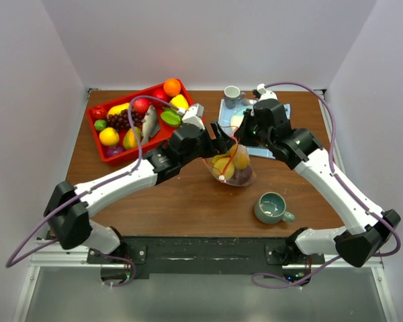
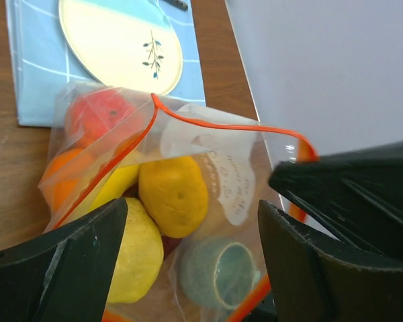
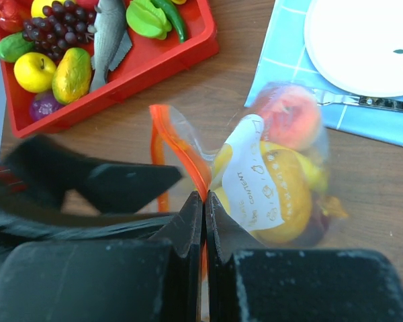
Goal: Place the food in the zip-top bag and seal the zipper
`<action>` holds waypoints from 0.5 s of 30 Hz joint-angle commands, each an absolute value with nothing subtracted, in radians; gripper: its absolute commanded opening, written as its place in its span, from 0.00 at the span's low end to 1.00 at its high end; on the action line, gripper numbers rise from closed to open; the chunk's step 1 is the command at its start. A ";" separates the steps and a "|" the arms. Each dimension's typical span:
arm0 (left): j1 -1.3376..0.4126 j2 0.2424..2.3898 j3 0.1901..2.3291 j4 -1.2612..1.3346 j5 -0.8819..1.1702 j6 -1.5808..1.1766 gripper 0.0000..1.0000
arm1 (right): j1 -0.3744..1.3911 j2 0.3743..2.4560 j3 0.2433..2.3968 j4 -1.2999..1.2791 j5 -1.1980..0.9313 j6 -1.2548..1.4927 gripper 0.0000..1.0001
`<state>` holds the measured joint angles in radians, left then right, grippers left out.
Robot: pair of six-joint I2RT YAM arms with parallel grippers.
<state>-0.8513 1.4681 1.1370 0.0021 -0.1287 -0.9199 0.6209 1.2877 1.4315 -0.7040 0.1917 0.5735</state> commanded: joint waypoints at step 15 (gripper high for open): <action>-0.324 1.421 1.162 -0.193 -0.200 -0.629 0.77 | 0.621 1.310 1.443 -0.650 0.184 0.514 0.00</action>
